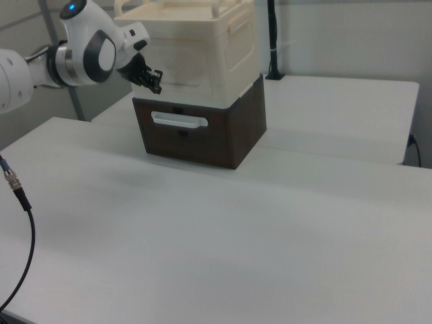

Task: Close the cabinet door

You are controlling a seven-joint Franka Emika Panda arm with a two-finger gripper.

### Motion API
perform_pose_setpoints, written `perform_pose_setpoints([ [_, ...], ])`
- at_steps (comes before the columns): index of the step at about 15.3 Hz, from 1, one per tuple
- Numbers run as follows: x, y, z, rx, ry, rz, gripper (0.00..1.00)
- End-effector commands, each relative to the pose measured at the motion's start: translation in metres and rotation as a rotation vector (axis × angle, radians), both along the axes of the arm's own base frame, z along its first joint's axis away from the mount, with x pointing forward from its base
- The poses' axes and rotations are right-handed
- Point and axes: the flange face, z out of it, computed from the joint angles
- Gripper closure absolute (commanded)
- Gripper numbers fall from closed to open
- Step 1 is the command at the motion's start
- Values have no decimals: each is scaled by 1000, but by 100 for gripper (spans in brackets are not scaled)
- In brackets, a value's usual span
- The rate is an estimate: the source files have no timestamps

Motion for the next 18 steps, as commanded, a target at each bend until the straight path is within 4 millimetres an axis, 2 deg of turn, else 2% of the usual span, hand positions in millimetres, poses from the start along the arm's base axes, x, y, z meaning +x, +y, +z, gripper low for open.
perform_pose_setpoints([
  [1, -35, -27, 18, -55, 200, -16, 86],
  [2, -41, -33, 19, -60, 249, -26, 82],
  [6, -64, -56, 10, -92, 465, -84, 47],
  [7, -68, -65, 8, -95, 510, -101, 30],
  [9, -74, -76, 12, -94, 536, -122, 4],
  [10, -76, -83, 10, -95, 561, -134, 0],
  [13, -83, -104, 6, -91, 627, -171, 0],
  [15, -90, -119, 10, -84, 647, -194, 0],
  [18, -105, -159, 20, -60, 675, -240, 0],
])
